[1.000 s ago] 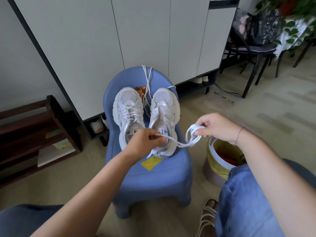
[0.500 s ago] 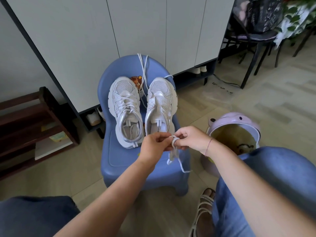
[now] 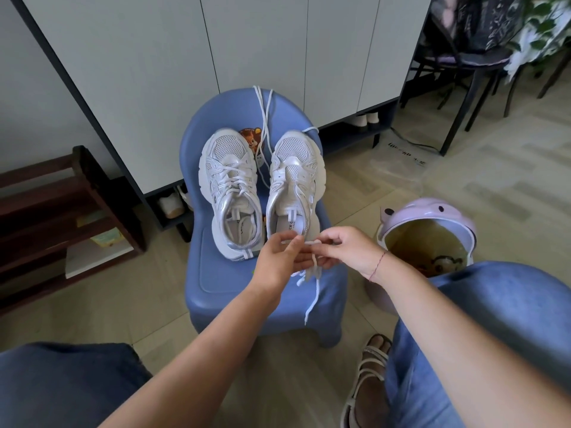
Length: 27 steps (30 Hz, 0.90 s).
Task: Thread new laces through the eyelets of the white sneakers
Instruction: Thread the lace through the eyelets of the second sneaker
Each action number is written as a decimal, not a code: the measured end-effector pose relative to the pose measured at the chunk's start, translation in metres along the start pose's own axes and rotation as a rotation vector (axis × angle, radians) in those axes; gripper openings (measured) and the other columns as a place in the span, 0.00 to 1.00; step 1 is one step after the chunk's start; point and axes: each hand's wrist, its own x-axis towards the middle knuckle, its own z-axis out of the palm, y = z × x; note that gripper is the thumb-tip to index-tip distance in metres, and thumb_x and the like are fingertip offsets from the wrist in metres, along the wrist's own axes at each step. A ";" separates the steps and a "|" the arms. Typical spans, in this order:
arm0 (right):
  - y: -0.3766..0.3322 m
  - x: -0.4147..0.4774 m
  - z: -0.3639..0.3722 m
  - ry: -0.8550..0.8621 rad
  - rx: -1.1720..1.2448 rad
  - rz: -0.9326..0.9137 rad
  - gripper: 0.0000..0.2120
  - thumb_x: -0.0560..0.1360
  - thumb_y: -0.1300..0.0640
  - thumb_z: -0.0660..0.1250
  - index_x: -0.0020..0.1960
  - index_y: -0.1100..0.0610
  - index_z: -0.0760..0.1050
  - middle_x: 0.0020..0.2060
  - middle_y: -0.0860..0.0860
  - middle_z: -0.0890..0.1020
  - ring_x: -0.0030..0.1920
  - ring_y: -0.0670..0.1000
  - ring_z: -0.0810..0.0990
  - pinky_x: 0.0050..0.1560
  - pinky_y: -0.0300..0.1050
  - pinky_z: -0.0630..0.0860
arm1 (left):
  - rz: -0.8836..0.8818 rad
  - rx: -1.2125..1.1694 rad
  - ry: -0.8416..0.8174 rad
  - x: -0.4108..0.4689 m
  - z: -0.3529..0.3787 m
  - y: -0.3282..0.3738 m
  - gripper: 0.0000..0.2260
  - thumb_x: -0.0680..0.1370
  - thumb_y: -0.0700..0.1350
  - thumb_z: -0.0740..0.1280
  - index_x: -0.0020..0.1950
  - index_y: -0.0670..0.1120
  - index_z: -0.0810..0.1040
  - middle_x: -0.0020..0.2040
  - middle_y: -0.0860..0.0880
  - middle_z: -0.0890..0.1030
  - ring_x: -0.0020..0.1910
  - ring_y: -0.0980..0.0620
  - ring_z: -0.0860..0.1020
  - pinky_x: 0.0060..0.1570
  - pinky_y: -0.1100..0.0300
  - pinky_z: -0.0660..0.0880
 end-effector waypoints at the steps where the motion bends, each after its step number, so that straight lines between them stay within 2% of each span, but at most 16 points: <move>1: 0.000 0.000 -0.001 0.014 0.022 0.007 0.02 0.74 0.63 0.68 0.45 0.59 0.80 0.35 0.53 0.82 0.34 0.46 0.80 0.37 0.35 0.77 | 0.023 0.050 0.000 -0.002 0.000 -0.002 0.14 0.80 0.43 0.65 0.63 0.40 0.71 0.45 0.44 0.82 0.39 0.51 0.82 0.40 0.64 0.79; 4: -0.006 -0.001 -0.007 -0.013 0.168 0.003 0.04 0.74 0.64 0.68 0.47 0.60 0.80 0.34 0.53 0.81 0.35 0.48 0.79 0.36 0.36 0.76 | 0.125 0.391 0.008 -0.006 -0.003 -0.011 0.19 0.74 0.45 0.73 0.63 0.48 0.74 0.39 0.51 0.74 0.36 0.57 0.73 0.38 0.69 0.72; 6: -0.011 -0.003 -0.011 -0.035 0.267 -0.010 0.06 0.73 0.63 0.68 0.49 0.62 0.80 0.33 0.53 0.80 0.34 0.46 0.78 0.35 0.35 0.76 | 0.157 0.501 -0.046 -0.008 -0.003 -0.014 0.20 0.71 0.45 0.75 0.61 0.50 0.75 0.35 0.53 0.70 0.33 0.59 0.69 0.37 0.68 0.69; 9: -0.019 -0.008 -0.012 -0.102 0.358 -0.011 0.12 0.70 0.60 0.68 0.51 0.64 0.79 0.36 0.54 0.79 0.33 0.45 0.76 0.35 0.34 0.76 | 0.186 0.580 -0.124 -0.011 0.000 -0.016 0.12 0.71 0.44 0.75 0.52 0.44 0.79 0.30 0.54 0.68 0.29 0.60 0.65 0.33 0.67 0.66; 12: -0.020 -0.010 -0.014 -0.110 0.445 0.008 0.11 0.69 0.60 0.68 0.49 0.64 0.80 0.34 0.54 0.79 0.32 0.45 0.76 0.33 0.34 0.75 | 0.158 0.627 -0.153 -0.009 0.001 -0.018 0.11 0.73 0.44 0.73 0.48 0.37 0.80 0.32 0.47 0.74 0.30 0.58 0.68 0.36 0.62 0.68; 14: -0.018 -0.010 -0.018 -0.080 0.503 0.045 0.09 0.70 0.61 0.68 0.47 0.63 0.81 0.32 0.54 0.78 0.31 0.45 0.76 0.32 0.33 0.75 | 0.094 0.539 -0.122 -0.009 -0.001 -0.019 0.08 0.74 0.42 0.72 0.47 0.37 0.80 0.33 0.46 0.75 0.28 0.58 0.71 0.35 0.64 0.72; 17: -0.009 -0.009 -0.024 -0.004 0.504 0.177 0.07 0.74 0.64 0.66 0.42 0.61 0.83 0.31 0.52 0.80 0.30 0.44 0.77 0.32 0.33 0.76 | -0.050 0.174 -0.071 -0.009 -0.003 -0.021 0.02 0.76 0.37 0.70 0.47 0.39 0.79 0.36 0.46 0.78 0.33 0.55 0.79 0.41 0.65 0.79; 21: 0.002 -0.008 -0.024 0.033 0.416 0.317 0.04 0.74 0.64 0.67 0.46 0.63 0.80 0.35 0.54 0.81 0.31 0.45 0.78 0.33 0.33 0.77 | -0.069 -0.125 -0.015 -0.009 0.004 -0.028 0.02 0.76 0.33 0.67 0.47 0.37 0.78 0.40 0.44 0.81 0.37 0.53 0.82 0.46 0.64 0.80; 24: -0.002 -0.003 -0.028 0.103 0.463 0.202 0.05 0.75 0.65 0.65 0.44 0.61 0.80 0.35 0.53 0.83 0.35 0.47 0.78 0.35 0.35 0.77 | 0.009 -0.274 -0.005 -0.009 0.021 -0.025 0.05 0.76 0.30 0.66 0.49 0.37 0.79 0.39 0.47 0.84 0.39 0.54 0.83 0.46 0.64 0.80; 27: -0.010 -0.003 -0.039 0.102 0.508 0.052 0.06 0.75 0.64 0.64 0.47 0.62 0.80 0.39 0.53 0.84 0.39 0.48 0.81 0.41 0.38 0.79 | 0.074 -0.335 0.005 -0.005 0.037 -0.021 0.06 0.76 0.30 0.66 0.49 0.37 0.79 0.41 0.46 0.84 0.41 0.54 0.83 0.46 0.65 0.79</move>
